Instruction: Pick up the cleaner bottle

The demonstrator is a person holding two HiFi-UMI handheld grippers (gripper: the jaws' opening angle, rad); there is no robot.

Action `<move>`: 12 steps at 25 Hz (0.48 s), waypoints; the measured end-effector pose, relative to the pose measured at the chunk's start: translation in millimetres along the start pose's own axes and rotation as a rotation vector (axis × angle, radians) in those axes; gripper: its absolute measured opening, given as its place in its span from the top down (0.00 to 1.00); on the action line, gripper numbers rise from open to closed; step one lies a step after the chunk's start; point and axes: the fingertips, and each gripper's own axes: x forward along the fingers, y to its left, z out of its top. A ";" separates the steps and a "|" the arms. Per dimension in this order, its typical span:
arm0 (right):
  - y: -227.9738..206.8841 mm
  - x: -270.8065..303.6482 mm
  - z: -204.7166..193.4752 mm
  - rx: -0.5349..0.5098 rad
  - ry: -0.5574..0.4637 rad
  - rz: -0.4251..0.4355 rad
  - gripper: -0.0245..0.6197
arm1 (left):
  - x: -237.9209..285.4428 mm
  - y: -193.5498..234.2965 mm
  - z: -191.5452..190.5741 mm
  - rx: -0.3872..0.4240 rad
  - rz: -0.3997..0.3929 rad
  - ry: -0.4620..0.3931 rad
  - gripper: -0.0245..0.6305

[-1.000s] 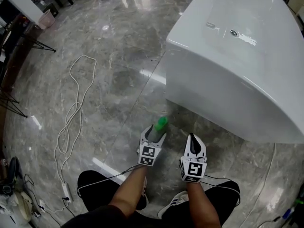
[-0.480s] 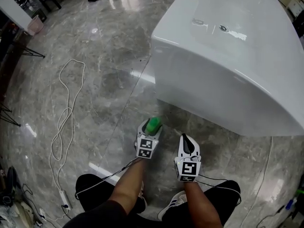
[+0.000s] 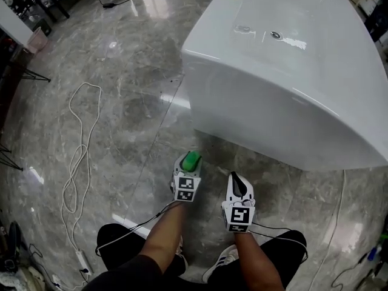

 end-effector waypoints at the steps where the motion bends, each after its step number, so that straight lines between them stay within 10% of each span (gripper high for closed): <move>1: -1.1 -0.8 -0.1 0.000 0.001 -0.004 0.94 | 0.1 -0.6 0.5 -0.005 -0.001 0.001 0.67; 12: -30.5 -4.8 18.2 0.025 -0.028 -0.088 0.94 | -17.6 -1.5 63.5 -0.047 0.011 -0.085 0.67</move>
